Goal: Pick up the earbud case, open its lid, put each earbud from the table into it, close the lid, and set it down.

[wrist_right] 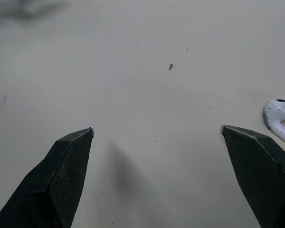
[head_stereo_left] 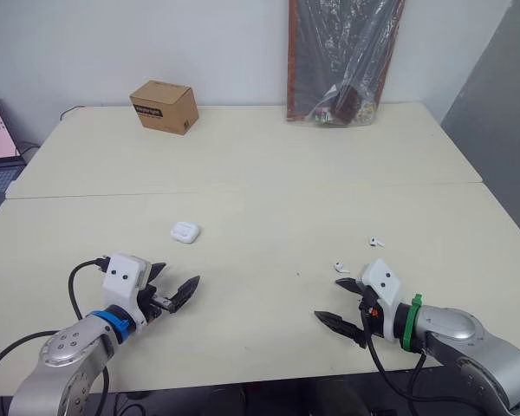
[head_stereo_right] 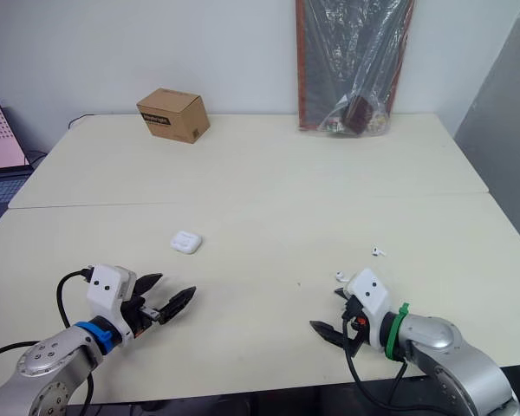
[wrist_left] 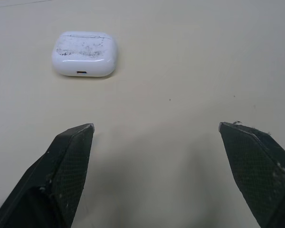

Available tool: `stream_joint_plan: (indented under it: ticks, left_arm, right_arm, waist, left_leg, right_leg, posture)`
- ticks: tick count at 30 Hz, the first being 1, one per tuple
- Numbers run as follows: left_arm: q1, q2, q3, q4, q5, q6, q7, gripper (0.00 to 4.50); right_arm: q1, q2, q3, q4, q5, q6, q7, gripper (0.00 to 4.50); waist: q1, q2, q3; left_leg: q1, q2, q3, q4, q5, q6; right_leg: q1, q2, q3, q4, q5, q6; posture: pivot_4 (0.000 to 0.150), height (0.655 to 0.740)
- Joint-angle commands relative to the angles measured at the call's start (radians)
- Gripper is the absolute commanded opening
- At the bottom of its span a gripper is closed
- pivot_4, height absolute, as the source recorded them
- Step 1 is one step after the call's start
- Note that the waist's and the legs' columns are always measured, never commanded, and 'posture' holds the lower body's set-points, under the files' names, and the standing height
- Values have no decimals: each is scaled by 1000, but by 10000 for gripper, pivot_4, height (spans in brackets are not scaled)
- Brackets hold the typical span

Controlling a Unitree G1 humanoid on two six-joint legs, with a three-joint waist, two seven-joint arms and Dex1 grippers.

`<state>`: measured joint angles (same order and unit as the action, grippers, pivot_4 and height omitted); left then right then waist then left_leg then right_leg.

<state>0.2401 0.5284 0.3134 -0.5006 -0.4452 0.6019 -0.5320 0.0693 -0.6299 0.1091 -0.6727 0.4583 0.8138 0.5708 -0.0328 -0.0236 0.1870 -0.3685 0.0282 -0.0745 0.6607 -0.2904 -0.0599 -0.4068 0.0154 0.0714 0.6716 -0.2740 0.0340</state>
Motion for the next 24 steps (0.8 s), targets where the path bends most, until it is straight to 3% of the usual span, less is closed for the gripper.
stream_joint_plan:
  ticks: [1, 18, 24]
  left_arm:
    - [5, 5, 2, -23, 9, -27, 3, 44388]
    - [12, 2, -24, 5, 37, -43, 2, 44388]
    - [-52, 35, 19, 6, 0, 56, 33, 44388]
  right_arm:
    - [-2, -9, -10, -17, 8, -13, 14, 45000]
    - [-25, -4, 11, -24, 4, -5, 10, 45000]
    - [-33, -48, 1, -42, 9, -33, 66, 45000]
  waist:
    - [0, 0, 0]
    - [0, 0, 0]
    - [0, 0, 0]
  left_leg:
    - [0, 0, 0, 0, 0, 0]
    - [0, 0, 0, 0, 0, 0]
    - [0, 0, 0, 0, 0, 0]
  right_leg:
    - [0, 0, 0, 0, 0, 0]
    - [0, 0, 0, 0, 0, 0]
    - [0, 0, 0, 0, 0, 0]
  posture:
    - [1500, 7400]
    - [1500, 7400]
    - [1500, 7400]
